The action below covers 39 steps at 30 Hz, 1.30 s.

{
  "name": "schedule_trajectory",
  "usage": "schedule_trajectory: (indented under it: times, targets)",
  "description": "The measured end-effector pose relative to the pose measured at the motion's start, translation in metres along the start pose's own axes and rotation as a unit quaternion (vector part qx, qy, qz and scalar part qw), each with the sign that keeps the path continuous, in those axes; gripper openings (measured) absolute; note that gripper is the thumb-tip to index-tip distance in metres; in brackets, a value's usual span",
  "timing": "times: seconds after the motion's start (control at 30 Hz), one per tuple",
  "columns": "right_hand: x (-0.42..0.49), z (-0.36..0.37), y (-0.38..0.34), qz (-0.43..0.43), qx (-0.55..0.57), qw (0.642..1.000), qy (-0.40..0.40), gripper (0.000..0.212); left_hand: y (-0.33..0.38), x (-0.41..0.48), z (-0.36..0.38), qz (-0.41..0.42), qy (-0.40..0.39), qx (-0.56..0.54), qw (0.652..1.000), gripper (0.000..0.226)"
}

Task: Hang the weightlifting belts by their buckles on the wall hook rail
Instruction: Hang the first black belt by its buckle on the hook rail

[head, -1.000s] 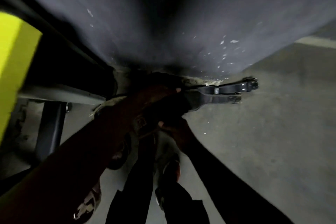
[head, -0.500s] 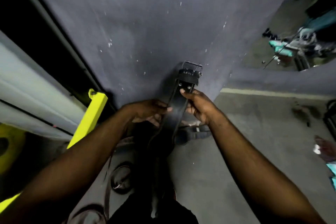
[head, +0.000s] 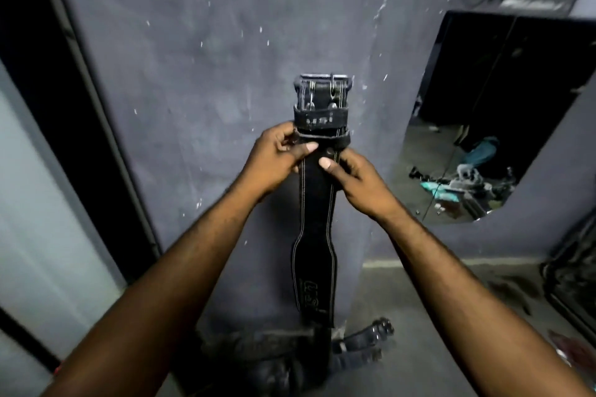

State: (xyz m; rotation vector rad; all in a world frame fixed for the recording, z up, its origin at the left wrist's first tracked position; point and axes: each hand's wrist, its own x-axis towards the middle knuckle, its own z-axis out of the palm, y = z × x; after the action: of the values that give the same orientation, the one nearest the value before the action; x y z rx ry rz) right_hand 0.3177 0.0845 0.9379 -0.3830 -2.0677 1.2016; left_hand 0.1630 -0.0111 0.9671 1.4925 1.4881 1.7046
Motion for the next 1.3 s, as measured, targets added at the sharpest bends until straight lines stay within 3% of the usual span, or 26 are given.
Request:
schedule_trajectory:
  times: [0.13, 0.37, 0.47, 0.57, 0.7, 0.77, 0.87, 1.03, 1.13, 1.23, 1.3]
  targets:
    - [0.033, -0.024, -0.055, -0.135, -0.023, 0.988, 0.069, 0.024, 0.043, 0.007, 0.01, 0.073, 0.062, -0.049, 0.994, 0.016]
    - [0.088, -0.035, -0.152, -0.242, -0.11, 0.953, 0.144, 0.024, 0.112, 0.043, -0.001, 0.145, 0.155, -0.121, 0.97, 0.01]
    - [0.082, -0.015, -0.141, -0.207, -0.122, 0.958, 0.157, 0.037, 0.126, 0.064, -0.008, 0.178, 0.196, -0.077, 0.961, 0.02]
    - [0.078, 0.0, -0.124, -0.165, -0.061, 0.971, 0.163, 0.028, 0.122, 0.074, -0.011, 0.184, 0.221, -0.02, 0.957, 0.02]
    - [0.101, -0.012, -0.157, -0.158, -0.106, 0.966, 0.177, 0.018, 0.12, 0.077, -0.017, 0.184, 0.164, -0.047, 0.968, 0.029]
    - [0.114, -0.02, -0.176, -0.162, -0.131, 0.964, 0.165, 0.021, 0.116, 0.077, -0.015, 0.188, 0.152, -0.068, 0.968, 0.035]
    - [0.119, -0.019, -0.179, -0.167, -0.177, 0.958, 0.152, 0.024, 0.118, 0.079, -0.016, 0.223, 0.225, -0.066, 0.946, 0.032]
    - [0.097, 0.011, -0.11, -0.136, -0.088, 0.985, 0.066, 0.024, 0.123, 0.085, -0.029, 0.234, 0.245, -0.059, 0.939, 0.033]
    - [0.093, 0.028, -0.095, -0.131, -0.089, 0.978, 0.133, 0.01, 0.123, 0.089, -0.031, 0.207, 0.245, -0.077, 0.944, 0.038]
    - [0.085, 0.034, -0.1, -0.135, -0.084, 0.97, 0.184, 0.024, 0.119, 0.092, -0.03, 0.197, 0.269, -0.099, 0.937, 0.036]
    - [0.076, 0.033, -0.093, -0.118, -0.086, 0.974, 0.171, 0.02, 0.118, 0.093, -0.03, 0.194, 0.298, -0.111, 0.928, 0.032]
